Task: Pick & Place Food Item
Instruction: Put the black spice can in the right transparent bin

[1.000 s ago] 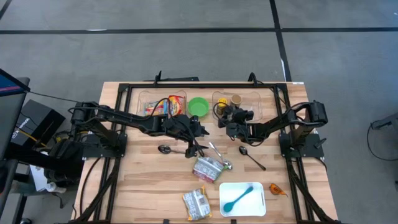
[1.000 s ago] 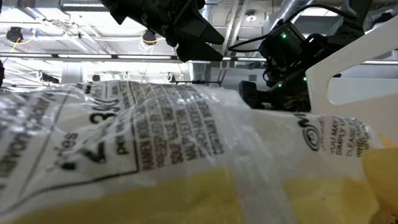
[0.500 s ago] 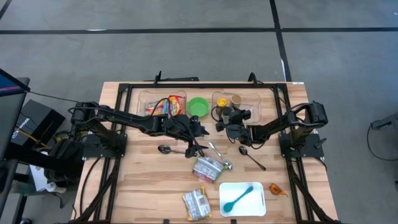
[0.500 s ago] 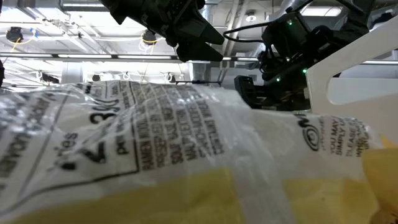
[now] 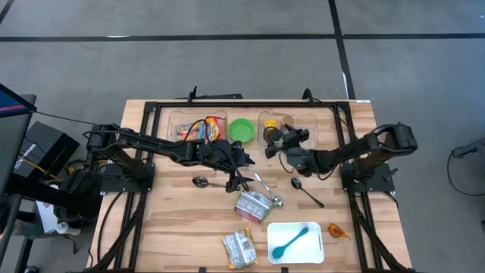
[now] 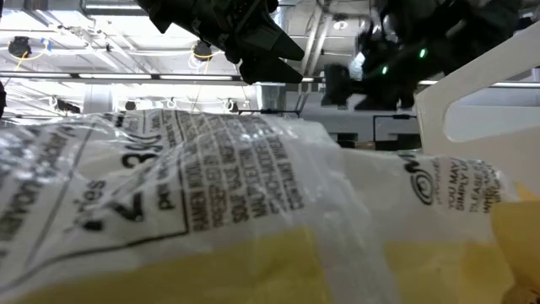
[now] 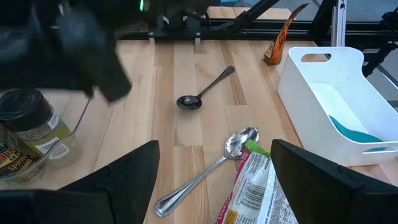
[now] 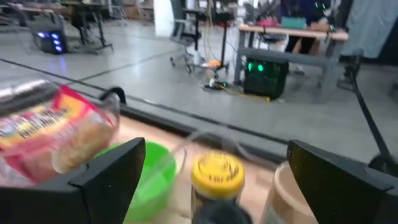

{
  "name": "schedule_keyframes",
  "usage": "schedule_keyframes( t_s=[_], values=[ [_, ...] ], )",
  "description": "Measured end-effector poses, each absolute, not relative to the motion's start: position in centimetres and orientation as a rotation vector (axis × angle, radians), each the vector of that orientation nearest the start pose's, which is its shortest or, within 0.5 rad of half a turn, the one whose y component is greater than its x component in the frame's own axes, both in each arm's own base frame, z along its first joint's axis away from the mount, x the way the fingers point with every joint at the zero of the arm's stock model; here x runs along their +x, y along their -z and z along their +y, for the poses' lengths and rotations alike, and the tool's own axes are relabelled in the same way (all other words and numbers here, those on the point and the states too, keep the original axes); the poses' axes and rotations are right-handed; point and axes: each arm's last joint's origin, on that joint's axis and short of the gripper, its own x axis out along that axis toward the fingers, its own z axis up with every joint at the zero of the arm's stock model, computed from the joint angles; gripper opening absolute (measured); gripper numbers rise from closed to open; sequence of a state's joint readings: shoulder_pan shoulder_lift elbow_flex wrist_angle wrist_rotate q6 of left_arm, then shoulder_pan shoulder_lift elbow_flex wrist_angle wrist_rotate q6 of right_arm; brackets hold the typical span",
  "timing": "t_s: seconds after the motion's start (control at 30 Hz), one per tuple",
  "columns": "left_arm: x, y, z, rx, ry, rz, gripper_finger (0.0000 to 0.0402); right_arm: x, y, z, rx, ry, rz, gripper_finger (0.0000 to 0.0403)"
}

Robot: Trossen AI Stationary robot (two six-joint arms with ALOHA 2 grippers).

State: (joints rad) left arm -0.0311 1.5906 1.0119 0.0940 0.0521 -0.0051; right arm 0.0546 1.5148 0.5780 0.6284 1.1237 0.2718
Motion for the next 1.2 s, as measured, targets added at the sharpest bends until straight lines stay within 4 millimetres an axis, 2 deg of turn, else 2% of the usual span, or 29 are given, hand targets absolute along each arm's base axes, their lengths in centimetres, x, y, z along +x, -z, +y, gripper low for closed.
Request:
schedule_keyframes(
  t_s=[0.3, 0.47, 0.7, 0.93, 1.2],
  values=[
    [34.8, -23.9, -1.2, -0.010, 0.080, 0.485, 0.0301, 25.0, -23.7, 1.4, -0.022, 0.968, 0.059, 0.0386],
    [34.8, -23.9, -1.2, -0.010, 0.081, 0.485, 0.0301, 23.2, -25.5, 2.8, -0.020, 0.896, 0.044, 0.0386],
    [34.8, -23.9, -1.2, -0.010, 0.081, 0.485, 0.0301, 21.4, -25.5, 5.6, -0.098, 0.747, 0.128, 0.0386],
    [34.8, -23.9, -1.2, -0.010, 0.081, 0.485, 0.0301, 20.9, -24.8, 9.1, -0.118, 0.493, 0.152, 0.0386],
    [34.3, -23.0, -1.3, -0.026, 0.074, 0.598, 0.0301, 20.7, -23.5, 11.5, -0.125, 0.388, 0.182, 0.0386]
  ],
)
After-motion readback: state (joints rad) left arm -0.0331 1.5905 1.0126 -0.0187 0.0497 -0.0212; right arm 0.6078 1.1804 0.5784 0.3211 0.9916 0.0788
